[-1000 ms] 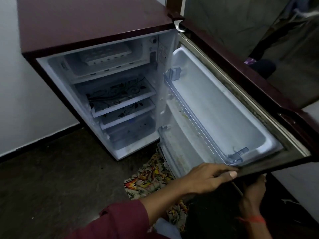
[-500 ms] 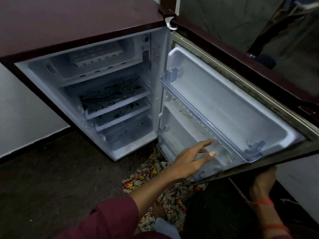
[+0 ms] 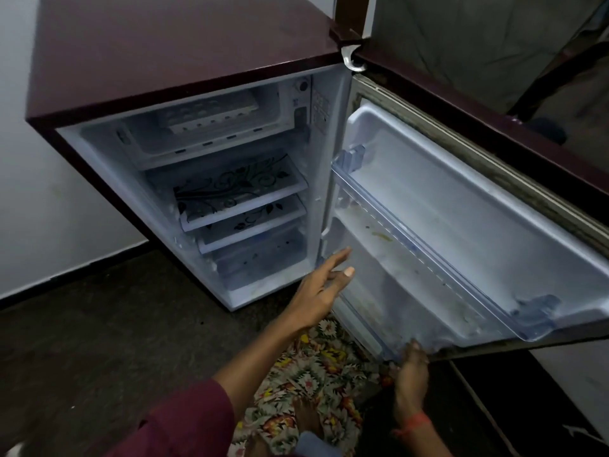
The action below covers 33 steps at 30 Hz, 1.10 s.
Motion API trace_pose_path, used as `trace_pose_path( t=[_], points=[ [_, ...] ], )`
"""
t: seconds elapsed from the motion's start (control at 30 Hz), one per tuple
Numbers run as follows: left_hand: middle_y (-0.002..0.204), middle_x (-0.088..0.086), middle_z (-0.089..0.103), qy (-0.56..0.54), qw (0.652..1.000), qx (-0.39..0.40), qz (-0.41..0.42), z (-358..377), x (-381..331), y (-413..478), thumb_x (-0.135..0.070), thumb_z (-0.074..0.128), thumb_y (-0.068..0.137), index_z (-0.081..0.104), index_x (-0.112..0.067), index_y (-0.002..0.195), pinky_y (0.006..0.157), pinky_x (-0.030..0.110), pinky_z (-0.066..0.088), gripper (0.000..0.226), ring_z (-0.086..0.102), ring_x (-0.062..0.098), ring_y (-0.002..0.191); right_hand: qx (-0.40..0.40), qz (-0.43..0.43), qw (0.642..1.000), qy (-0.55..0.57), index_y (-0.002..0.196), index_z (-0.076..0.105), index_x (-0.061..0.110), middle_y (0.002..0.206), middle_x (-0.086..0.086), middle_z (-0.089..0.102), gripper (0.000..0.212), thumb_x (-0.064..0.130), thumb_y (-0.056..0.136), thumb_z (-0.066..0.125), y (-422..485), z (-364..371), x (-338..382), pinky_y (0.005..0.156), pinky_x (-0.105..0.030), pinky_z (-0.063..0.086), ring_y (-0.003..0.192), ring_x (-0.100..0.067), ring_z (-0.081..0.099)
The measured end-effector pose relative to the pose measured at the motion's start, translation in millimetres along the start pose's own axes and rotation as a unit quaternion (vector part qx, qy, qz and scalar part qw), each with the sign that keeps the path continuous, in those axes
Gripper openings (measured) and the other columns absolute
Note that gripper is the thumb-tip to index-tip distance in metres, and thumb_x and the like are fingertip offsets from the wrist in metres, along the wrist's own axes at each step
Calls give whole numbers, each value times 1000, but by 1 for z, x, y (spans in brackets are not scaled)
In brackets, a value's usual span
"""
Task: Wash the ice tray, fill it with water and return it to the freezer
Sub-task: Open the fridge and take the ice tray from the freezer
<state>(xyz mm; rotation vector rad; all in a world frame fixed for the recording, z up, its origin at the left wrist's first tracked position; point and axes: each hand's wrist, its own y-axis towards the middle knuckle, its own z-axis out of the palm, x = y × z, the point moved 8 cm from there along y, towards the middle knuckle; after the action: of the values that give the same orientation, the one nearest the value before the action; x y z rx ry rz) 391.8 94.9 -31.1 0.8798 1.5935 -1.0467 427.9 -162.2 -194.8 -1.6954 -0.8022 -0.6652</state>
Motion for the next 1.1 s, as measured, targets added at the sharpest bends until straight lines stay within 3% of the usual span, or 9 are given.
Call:
trace_pose_path(
  t=[0.13, 0.23, 0.33, 0.47, 0.6, 0.73, 0.8, 0.97, 1.1],
  points=[
    [149, -18, 47, 1, 998, -67, 3, -46, 2, 8, -73, 47, 84, 42, -51, 143, 105, 49, 49, 63, 51, -2, 128, 134, -67, 988, -39, 138, 52, 21, 136, -3, 55, 47, 49, 103, 36, -32, 74, 41, 108, -50, 41, 125, -27, 52],
    [150, -18, 47, -18, 992, -122, 5, -80, 1, 15, -71, 50, 83, 43, -50, 141, 111, 47, 43, 62, 47, 0, 133, 219, -133, 965, -62, 130, 58, 26, 134, -11, 59, 54, 64, 96, 37, -46, 128, 74, 109, -53, 41, 127, -28, 53],
    [151, -12, 46, -19, 984, -175, 24, -114, -13, 20, -58, 51, 93, 42, -36, 146, 113, 39, 42, 58, 46, 0, 134, 277, -192, 939, -71, 124, 59, 39, 130, 6, 62, 65, 81, 80, 37, -64, 176, 117, 108, -47, 45, 122, -12, 57],
    [152, -1, 47, -25, 967, -246, 55, -165, -28, 29, -34, 47, 103, 42, -21, 149, 110, 28, 43, 48, 48, 5, 133, 335, -250, 905, -78, 119, 60, 46, 134, 9, 61, 54, 80, 83, 36, -78, 238, 170, 110, -45, 43, 126, -8, 54],
    [153, 3, 46, -30, 949, -306, 75, -214, -35, 40, -27, 44, 106, 42, -17, 149, 100, 12, 43, 44, 46, 8, 134, 356, -308, 876, -104, 117, 59, 52, 133, 12, 61, 53, 82, 84, 31, -89, 290, 222, 110, -45, 43, 126, -8, 54],
    [151, 1, 46, -48, 931, -356, 68, -264, -35, 53, -28, 47, 105, 42, -13, 150, 113, 26, 38, 47, 44, 6, 131, 353, -359, 856, -120, 130, 59, 32, 132, 7, 62, 58, 67, 90, 36, -97, 336, 274, 109, -43, 44, 124, -9, 56],
    [150, 1, 46, -49, 922, -379, 60, -288, -33, 61, -31, 50, 104, 41, -14, 150, 116, 30, 35, 50, 44, 9, 134, 350, -382, 844, -138, 133, 57, 27, 133, 4, 62, 49, 55, 98, 38, -99, 358, 295, 108, -43, 44, 123, -13, 56],
    [157, 2, 40, -16, 910, -412, 38, -339, -39, 89, -31, 50, 103, 36, -15, 154, 112, 22, 30, 54, 38, 15, 142, 346, -418, 822, -175, 140, 52, 22, 142, -3, 55, 41, 37, 105, 39, -102, 412, 341, 105, -26, 36, 132, -23, 48],
    [156, 6, 41, 3, 903, -430, 8, -378, -34, 118, -43, 49, 101, 38, -16, 153, 117, 41, 35, 59, 42, 23, 141, 339, -442, 808, -191, 139, 53, 18, 141, -8, 56, 41, 34, 105, 37, -104, 455, 370, 90, -20, 35, 128, -27, 51]
  ],
)
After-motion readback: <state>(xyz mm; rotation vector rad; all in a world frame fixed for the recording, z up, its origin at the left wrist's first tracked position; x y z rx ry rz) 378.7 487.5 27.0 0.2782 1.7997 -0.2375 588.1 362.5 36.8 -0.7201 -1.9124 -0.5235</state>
